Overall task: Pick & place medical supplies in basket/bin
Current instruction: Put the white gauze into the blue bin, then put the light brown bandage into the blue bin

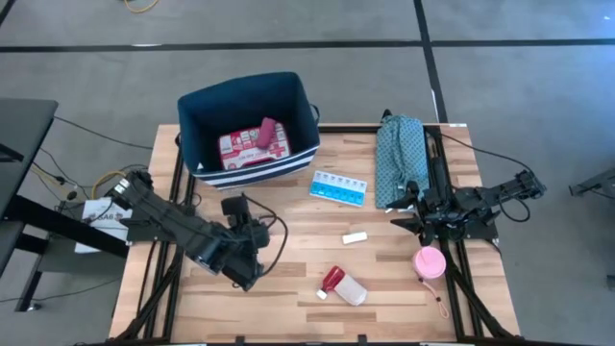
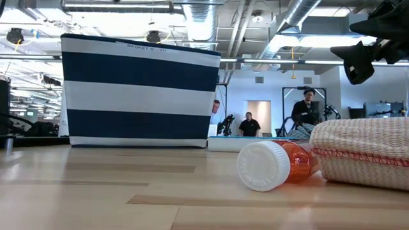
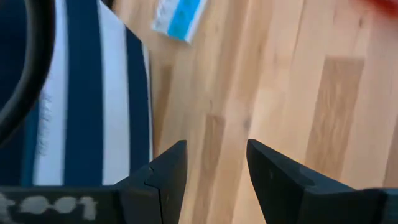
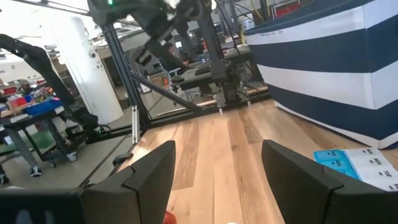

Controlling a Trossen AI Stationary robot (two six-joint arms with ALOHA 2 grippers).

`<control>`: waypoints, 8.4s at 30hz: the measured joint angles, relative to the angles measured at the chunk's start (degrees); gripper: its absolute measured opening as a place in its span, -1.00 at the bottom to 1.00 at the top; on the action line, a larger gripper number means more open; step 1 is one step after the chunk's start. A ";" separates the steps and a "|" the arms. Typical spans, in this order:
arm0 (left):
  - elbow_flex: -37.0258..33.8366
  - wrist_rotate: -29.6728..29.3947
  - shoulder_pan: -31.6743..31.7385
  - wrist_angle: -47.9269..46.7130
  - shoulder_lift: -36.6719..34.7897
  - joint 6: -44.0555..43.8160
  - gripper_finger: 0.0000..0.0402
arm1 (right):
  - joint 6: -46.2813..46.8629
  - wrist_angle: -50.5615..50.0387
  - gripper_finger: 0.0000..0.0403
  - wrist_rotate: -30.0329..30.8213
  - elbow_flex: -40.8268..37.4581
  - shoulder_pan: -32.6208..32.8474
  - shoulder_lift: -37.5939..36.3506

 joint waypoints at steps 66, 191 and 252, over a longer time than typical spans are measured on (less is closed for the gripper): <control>-73.53 2.57 3.20 107.12 -38.79 30.46 -0.22 | -5.02 0.31 0.16 -1.00 22.51 -3.34 41.49; -73.44 13.87 3.50 104.42 -31.49 34.01 -0.22 | -27.52 -16.58 0.00 -3.89 119.29 -33.85 124.06; -73.46 15.77 -1.74 122.93 -31.52 24.07 -0.22 | 34.43 -89.45 0.17 -6.51 126.33 14.10 125.25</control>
